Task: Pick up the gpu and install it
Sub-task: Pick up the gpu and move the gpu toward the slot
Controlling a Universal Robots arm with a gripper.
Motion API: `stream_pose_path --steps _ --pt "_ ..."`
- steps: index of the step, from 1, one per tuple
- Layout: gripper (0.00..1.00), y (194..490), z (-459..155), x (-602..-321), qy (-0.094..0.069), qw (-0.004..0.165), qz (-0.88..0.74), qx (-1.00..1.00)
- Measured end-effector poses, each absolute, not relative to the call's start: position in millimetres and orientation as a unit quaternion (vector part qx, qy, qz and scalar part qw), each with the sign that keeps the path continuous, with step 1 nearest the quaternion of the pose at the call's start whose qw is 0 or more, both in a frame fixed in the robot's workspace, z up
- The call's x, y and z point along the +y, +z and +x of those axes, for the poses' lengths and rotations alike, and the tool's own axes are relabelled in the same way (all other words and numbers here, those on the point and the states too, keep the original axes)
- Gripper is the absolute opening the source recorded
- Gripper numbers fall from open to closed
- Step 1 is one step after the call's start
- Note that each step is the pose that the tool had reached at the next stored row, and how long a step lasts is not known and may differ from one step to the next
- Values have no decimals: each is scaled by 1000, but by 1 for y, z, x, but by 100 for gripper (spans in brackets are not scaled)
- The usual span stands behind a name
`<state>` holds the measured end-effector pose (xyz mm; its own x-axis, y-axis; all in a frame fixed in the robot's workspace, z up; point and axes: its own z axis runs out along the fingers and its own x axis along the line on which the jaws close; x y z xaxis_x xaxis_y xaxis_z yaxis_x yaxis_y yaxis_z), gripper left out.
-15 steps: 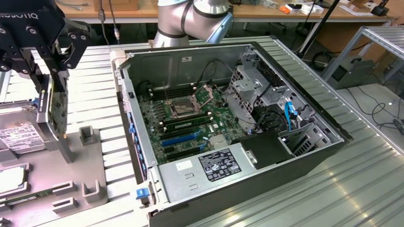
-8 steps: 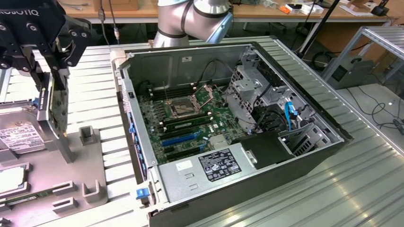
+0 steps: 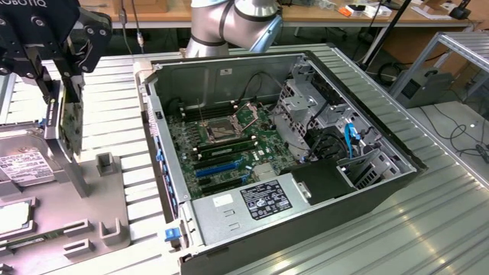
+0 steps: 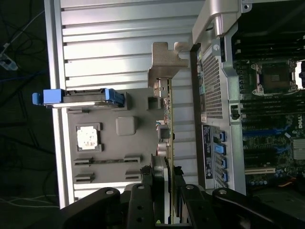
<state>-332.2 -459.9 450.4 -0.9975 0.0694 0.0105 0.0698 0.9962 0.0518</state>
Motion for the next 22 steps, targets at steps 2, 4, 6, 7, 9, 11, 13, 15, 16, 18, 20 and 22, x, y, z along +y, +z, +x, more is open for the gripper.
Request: stream_pose_path --steps 2,4,6,7,9,11,13,15,16,18,20,22 --pt "27 452 -332 -460 -26 4 -35 -999" --pt "27 455 -332 -460 -26 4 -35 -999" --pt "27 457 -331 -460 -26 4 -35 -999" --pt "27 458 -331 -460 -26 4 -35 -999" --pt "27 459 -331 -460 -26 4 -35 -999" --pt "27 460 -330 -460 -26 4 -35 -999" --pt "27 460 -330 -460 -26 4 -35 -999" --pt "27 461 -329 -460 -26 4 -35 -999" --pt "27 461 -329 -460 -26 4 -35 -999" --pt "27 461 -328 -460 -26 4 -35 -999" --pt "27 461 -326 -460 -26 4 -35 -999" --pt "27 462 -324 -460 -26 4 -35 -999"
